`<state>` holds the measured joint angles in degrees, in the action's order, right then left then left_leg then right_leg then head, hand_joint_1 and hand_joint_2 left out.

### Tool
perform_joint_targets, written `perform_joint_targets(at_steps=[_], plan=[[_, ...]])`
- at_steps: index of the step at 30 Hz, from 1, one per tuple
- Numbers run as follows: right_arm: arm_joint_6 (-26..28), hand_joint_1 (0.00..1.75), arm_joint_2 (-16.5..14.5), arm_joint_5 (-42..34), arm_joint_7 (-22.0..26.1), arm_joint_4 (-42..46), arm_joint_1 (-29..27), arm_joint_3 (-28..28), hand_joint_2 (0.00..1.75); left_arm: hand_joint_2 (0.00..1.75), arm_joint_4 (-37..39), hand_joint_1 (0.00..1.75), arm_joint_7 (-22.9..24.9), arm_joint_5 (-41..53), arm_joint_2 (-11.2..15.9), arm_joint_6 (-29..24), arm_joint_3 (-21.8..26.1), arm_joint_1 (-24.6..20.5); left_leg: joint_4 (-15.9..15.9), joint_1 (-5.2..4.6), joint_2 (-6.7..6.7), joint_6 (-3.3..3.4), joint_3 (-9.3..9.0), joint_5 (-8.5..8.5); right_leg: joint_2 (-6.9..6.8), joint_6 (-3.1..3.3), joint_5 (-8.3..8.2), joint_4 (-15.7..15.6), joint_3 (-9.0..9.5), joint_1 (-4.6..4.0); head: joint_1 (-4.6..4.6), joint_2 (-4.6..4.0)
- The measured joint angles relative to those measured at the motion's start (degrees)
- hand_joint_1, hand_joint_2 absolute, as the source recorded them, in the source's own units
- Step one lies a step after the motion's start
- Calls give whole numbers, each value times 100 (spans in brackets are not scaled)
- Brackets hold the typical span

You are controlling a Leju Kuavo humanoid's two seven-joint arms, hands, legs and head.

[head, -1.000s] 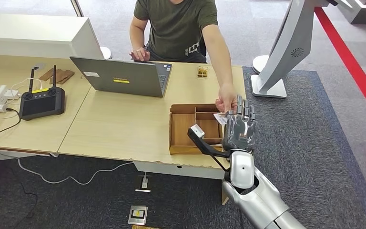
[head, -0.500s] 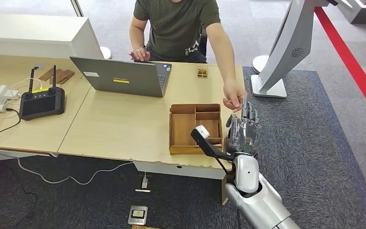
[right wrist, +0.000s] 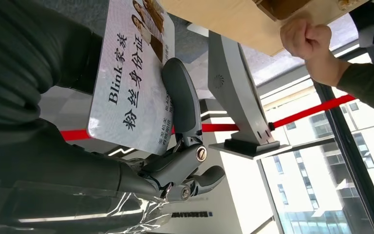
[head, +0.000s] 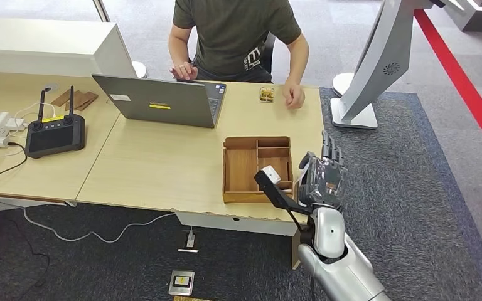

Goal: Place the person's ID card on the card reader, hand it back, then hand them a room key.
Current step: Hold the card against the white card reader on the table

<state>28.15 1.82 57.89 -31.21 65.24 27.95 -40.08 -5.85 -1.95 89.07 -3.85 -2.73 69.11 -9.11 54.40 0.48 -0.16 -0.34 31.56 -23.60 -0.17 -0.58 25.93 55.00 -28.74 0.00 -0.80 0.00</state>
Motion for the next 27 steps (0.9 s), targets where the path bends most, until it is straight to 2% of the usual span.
perform_joint_targets(at_steps=[8,15,27], plan=[[-107,175,80,-539,493,61,-238,245,175,0,-26,0,9,0,19,26,-2,1,0,0,0,0,1,-1,0,0,0,-1,-1,0,1,0],[10,175,9,-903,908,-746,-181,412,175,0,-42,0,39,-8,51,69,-3,-13,0,0,-1,0,1,-1,0,0,0,-1,2,0,0,0],[0,175,-394,-892,949,-1841,-50,430,175,0,-43,0,17,-109,50,-137,25,83,0,0,-1,0,4,-3,0,1,2,-1,-1,-1,0,0]])
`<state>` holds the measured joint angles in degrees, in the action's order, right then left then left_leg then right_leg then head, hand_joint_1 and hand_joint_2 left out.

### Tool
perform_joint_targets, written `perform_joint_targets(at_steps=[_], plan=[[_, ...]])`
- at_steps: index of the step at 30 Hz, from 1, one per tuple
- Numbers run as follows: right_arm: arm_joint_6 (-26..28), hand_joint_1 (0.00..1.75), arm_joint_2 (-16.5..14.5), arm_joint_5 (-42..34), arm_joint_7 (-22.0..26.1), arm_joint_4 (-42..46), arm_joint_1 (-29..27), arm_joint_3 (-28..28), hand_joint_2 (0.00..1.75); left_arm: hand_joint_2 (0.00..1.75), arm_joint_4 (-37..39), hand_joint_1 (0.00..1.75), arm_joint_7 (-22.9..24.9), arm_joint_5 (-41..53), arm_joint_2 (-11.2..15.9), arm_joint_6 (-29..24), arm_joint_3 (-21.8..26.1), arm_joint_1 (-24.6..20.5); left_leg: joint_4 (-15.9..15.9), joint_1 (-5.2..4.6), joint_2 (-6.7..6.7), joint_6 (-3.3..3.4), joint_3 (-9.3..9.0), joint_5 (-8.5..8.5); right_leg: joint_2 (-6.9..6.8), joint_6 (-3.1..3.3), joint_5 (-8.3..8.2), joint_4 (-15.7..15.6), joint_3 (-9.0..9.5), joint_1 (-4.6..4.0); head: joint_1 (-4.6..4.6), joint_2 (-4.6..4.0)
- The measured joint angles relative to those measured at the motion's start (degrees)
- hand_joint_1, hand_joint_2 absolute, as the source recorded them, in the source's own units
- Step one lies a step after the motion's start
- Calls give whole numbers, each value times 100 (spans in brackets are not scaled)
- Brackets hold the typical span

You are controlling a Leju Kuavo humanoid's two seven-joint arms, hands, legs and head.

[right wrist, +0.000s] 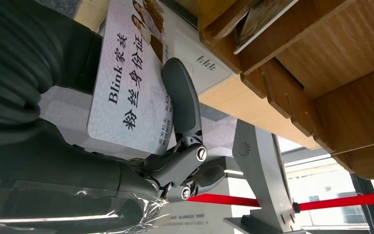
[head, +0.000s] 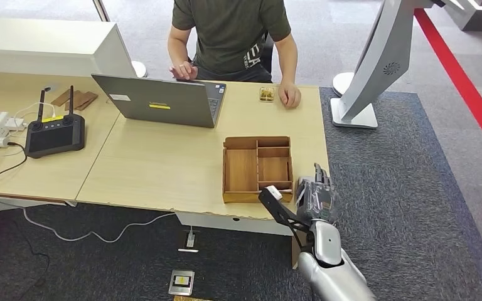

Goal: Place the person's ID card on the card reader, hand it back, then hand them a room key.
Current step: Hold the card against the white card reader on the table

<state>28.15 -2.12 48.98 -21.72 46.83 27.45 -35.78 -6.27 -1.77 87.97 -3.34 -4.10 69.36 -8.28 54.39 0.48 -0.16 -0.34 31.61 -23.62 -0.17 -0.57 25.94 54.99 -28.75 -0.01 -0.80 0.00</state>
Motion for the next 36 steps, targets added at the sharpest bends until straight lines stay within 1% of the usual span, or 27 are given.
perform_joint_targets(at_steps=[12,21,28,36], plan=[[-40,175,-297,20,-58,-498,29,-50,175,0,2,0,-15,-111,-1,-74,105,46,0,0,0,0,0,0,0,0,0,0,1,0,0,0],[23,175,-400,47,-127,-686,80,-154,175,0,11,0,13,-173,-9,-183,217,59,0,0,0,0,-1,0,0,0,0,0,0,0,1,0],[267,175,-395,156,-409,-700,106,-255,175,0,42,0,31,-125,-38,-309,405,66,0,0,0,0,-1,0,0,0,0,0,0,1,1,0],[245,175,-228,504,-1001,-461,116,-258,175,0,62,0,-3,37,-50,-317,539,66,0,0,1,0,-2,0,0,0,0,-1,0,1,1,0]])
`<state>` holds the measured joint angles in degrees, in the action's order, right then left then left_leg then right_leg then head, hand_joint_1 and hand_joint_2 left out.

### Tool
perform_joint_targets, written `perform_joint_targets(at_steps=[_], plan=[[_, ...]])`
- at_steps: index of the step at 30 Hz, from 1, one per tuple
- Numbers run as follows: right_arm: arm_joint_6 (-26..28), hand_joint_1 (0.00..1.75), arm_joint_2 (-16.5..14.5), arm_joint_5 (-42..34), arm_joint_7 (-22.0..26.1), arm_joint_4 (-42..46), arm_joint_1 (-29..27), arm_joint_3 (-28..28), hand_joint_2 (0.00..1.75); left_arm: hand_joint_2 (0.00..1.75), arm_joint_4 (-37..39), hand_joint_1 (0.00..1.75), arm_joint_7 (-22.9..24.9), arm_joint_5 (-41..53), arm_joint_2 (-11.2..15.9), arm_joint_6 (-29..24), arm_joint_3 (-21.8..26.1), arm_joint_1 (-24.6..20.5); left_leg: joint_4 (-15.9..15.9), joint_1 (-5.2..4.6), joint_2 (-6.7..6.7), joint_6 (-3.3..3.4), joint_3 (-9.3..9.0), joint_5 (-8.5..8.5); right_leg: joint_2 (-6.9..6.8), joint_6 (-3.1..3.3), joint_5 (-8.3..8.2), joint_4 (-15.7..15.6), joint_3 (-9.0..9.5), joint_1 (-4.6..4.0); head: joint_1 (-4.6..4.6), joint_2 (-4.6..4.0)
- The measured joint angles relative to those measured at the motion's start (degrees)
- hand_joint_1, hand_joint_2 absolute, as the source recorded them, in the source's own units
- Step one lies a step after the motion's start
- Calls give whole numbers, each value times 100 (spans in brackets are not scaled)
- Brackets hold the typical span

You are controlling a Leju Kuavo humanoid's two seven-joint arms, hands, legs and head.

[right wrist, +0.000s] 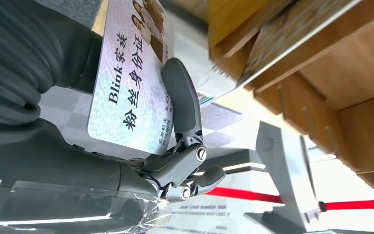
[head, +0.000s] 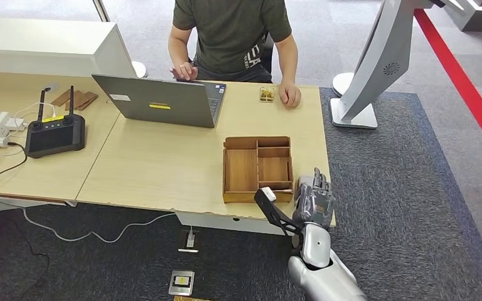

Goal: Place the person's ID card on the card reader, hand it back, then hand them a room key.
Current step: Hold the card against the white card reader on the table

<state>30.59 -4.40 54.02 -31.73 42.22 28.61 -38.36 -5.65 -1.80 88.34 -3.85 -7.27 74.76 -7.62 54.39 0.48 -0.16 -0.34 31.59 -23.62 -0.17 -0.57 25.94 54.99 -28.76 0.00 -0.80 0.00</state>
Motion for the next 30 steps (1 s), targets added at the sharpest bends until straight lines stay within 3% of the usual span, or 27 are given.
perform_joint_targets(at_steps=[16,30], plan=[[-238,175,496,372,-533,417,64,0,175,0,3,0,-14,70,0,34,193,1,0,0,0,0,0,0,0,0,0,0,0,0,-1,0],[-178,175,533,320,-424,475,-45,-56,175,0,8,0,-131,70,0,105,279,0,0,0,0,0,1,0,0,0,0,0,-1,0,1,0]])
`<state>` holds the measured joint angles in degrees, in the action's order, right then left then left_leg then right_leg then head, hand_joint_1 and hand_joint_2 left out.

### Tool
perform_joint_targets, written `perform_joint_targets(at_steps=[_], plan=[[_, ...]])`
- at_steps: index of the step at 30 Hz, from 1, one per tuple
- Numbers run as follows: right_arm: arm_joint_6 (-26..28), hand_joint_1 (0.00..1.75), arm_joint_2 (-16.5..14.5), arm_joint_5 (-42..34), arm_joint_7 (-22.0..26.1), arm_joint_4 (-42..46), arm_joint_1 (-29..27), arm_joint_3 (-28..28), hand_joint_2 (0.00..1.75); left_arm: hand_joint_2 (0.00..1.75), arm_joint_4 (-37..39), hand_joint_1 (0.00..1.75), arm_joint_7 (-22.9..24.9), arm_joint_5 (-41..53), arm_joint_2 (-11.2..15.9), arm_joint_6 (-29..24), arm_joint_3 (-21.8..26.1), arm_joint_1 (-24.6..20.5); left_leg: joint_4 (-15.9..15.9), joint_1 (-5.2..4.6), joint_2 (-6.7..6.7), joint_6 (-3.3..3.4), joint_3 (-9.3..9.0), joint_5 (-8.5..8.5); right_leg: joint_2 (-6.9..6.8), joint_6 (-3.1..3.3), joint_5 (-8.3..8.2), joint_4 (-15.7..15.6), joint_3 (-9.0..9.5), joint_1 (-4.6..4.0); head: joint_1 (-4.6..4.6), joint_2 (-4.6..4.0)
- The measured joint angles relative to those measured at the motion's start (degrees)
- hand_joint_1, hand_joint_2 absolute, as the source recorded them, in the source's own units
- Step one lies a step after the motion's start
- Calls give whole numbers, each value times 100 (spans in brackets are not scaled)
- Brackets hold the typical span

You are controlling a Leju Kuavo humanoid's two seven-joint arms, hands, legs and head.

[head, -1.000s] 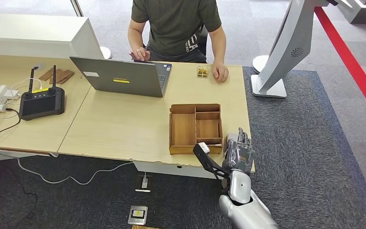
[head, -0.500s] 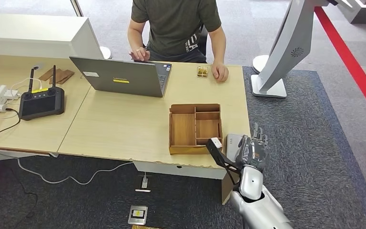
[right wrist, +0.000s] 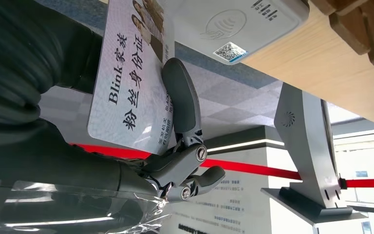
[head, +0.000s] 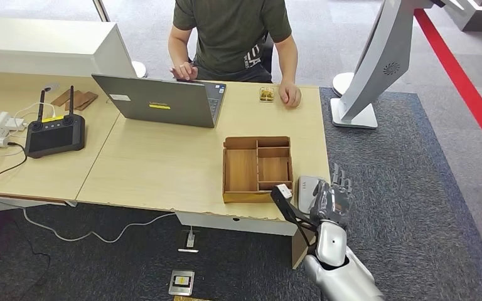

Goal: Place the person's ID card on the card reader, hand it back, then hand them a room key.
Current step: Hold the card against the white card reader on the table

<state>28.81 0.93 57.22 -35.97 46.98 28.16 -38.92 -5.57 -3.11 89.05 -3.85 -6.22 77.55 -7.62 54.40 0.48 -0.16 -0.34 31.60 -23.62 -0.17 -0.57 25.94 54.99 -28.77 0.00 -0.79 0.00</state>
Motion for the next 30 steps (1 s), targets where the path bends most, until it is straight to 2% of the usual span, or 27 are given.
perform_joint_targets(at_steps=[30], plan=[[-138,175,75,-116,4,-7,-88,-43,175,0,-2,0,-78,0,0,54,0,0,0,0,0,0,-1,0,0,0,0,0,1,0,-1,0]])
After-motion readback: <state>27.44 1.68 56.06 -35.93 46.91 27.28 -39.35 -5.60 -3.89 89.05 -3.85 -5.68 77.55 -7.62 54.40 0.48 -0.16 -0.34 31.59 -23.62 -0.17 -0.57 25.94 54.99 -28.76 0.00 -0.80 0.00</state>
